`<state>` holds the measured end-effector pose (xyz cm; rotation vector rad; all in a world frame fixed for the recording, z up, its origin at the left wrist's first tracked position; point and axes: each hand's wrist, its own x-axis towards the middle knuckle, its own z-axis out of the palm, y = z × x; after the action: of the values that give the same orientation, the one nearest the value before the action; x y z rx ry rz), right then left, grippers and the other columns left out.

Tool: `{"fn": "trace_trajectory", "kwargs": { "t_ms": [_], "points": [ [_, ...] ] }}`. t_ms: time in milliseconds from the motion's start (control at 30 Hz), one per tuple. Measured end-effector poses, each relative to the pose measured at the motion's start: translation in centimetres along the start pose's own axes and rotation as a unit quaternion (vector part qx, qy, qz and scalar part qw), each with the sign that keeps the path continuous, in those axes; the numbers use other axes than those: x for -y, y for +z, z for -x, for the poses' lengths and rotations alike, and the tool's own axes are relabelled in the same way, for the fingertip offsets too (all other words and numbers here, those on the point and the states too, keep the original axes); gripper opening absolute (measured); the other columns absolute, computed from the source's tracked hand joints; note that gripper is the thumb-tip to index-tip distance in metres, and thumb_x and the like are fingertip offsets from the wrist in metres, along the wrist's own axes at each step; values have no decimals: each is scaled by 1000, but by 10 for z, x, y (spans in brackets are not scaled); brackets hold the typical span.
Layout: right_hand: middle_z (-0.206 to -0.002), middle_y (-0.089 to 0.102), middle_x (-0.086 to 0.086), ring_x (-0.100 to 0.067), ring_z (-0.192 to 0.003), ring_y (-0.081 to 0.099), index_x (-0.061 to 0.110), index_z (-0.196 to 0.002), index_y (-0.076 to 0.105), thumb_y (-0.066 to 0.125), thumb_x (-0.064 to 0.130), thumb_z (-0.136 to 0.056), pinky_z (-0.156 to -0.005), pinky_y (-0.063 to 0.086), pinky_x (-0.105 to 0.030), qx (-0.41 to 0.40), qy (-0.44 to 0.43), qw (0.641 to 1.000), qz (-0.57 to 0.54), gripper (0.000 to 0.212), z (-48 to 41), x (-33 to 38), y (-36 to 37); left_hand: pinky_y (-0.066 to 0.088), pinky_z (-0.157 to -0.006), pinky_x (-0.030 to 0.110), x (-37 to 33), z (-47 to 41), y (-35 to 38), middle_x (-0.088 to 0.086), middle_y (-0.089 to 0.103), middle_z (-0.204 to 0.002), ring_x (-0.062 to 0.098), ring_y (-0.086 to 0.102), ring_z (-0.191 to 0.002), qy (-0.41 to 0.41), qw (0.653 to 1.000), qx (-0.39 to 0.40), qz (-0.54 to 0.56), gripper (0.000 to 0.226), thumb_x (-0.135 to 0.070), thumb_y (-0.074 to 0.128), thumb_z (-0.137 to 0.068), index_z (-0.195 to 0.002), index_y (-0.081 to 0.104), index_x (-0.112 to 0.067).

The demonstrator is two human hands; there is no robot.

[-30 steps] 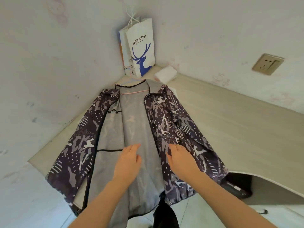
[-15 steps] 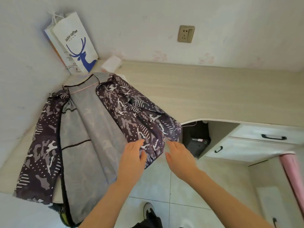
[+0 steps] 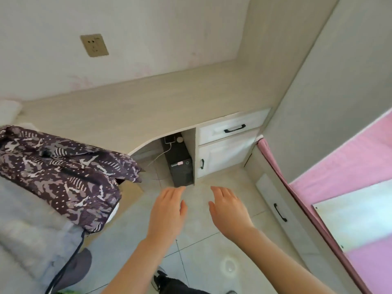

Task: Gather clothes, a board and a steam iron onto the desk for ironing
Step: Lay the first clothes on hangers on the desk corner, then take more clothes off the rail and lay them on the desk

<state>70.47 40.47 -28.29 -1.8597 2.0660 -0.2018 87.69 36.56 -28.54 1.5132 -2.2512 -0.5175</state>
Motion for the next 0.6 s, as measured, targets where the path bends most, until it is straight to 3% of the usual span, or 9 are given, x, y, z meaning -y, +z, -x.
{"fn": "trace_trajectory", "kwargs": {
  "t_ms": [167,300,600],
  "points": [
    [-137,47,-4,-24,-129,40,12,-141,36,38,28,-99,-108,27,-29,-22,56,998,11,45,59,-93,-26,51,-86,35,-94,4,60,2,64,-111,22,57,-110,54,998,36,14,34,-9,61,-86,-120,61,-11],
    [-135,49,-4,-23,-128,40,13,-137,40,39,28,-99,-108,27,-29,-41,117,992,4,41,105,-162,-42,44,-97,33,-160,8,108,-1,62,-121,18,50,-118,97,992,83,20,37,-15,54,-92,-130,56,-13],
    [-133,51,-7,-26,-129,40,10,-134,43,41,26,-98,-109,31,-35,-68,231,970,-13,40,169,-272,-77,39,-101,31,-295,-4,167,3,61,-120,20,46,-122,230,962,140,37,36,-14,52,-93,-129,56,-9]
  ]
}}
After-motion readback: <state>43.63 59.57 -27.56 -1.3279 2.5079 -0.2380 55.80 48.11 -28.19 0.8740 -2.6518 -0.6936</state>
